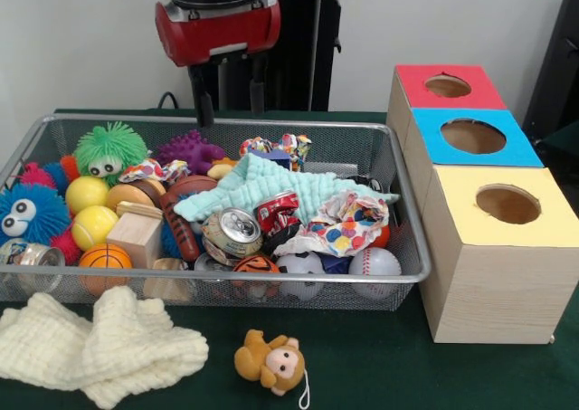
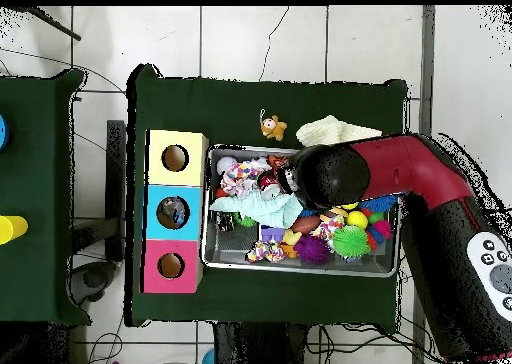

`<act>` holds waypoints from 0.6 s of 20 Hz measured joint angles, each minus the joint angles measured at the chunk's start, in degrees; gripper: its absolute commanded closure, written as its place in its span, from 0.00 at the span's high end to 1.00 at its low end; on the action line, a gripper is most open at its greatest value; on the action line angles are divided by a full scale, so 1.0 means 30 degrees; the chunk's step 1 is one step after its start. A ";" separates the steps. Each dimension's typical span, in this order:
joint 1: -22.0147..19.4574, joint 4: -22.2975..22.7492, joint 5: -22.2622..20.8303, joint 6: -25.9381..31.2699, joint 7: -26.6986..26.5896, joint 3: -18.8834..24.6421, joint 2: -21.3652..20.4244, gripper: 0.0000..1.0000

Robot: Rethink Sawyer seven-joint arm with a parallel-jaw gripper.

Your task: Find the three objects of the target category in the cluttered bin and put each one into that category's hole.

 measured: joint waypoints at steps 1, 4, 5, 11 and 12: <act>0.0002 0.0022 0.0090 0.0000 0.0000 -0.0025 0.0085 1.00; 0.0012 0.0122 0.0317 0.0000 0.0000 -0.0027 0.0399 1.00; 0.0023 0.0196 0.0372 -0.0004 0.0000 -0.0027 0.0623 1.00; 0.0023 0.0487 0.0380 -0.0004 0.0000 -0.0027 0.1124 1.00; 0.0025 0.0525 0.0376 -0.0004 0.0000 -0.0027 0.1171 1.00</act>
